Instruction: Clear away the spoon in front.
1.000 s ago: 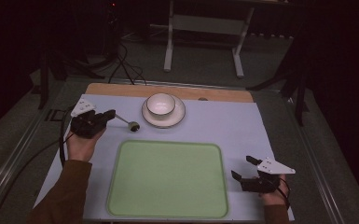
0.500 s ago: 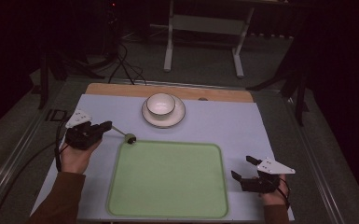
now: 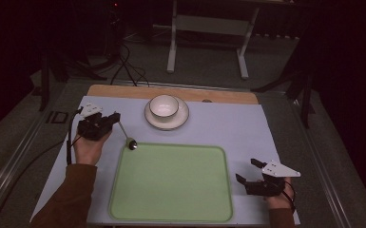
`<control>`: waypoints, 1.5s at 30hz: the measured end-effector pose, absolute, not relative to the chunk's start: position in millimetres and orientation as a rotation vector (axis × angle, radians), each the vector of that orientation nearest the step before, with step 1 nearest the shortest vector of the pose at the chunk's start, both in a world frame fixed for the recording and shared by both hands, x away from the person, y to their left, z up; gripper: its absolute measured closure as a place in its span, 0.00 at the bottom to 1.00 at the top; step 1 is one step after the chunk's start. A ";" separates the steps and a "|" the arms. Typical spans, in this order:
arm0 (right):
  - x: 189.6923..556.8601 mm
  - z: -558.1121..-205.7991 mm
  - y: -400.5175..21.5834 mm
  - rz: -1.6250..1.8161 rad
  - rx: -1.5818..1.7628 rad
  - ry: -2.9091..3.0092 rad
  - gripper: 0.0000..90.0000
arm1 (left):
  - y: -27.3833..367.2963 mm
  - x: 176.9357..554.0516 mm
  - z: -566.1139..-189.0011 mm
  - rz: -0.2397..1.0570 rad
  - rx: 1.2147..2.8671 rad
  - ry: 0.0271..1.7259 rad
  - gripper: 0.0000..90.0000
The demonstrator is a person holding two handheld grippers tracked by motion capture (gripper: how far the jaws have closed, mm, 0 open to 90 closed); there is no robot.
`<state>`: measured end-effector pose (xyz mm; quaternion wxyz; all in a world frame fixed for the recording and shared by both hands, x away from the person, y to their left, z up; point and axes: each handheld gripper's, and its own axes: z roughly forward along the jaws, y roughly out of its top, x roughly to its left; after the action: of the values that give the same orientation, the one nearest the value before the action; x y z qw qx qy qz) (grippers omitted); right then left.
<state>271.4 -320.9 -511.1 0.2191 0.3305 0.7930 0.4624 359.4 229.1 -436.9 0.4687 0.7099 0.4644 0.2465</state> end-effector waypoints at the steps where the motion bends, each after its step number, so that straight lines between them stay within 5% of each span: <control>1: 271.4 -511.1 -321.0 1.280 0.915 2.194 0.16 | 227.5 363.9 -438.1 0.604 1.738 1.135 0.98; 11: 271.5 -511.2 -321.0 1.281 0.916 2.195 0.16 | 220.2 382.2 -442.5 0.552 1.706 1.136 0.99; 24: 271.5 -511.4 -320.3 1.277 0.916 2.201 0.16 | 231.8 361.9 -427.4 0.500 1.715 1.118 0.99; 45: 271.4 -511.4 -320.4 1.274 0.917 2.203 0.16 | 228.9 338.7 -425.6 0.344 1.928 1.097 0.99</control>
<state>271.4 -320.4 -511.4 0.2166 0.3308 0.7951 0.4599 338.7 228.9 -425.6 0.4333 0.7741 0.4404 0.1380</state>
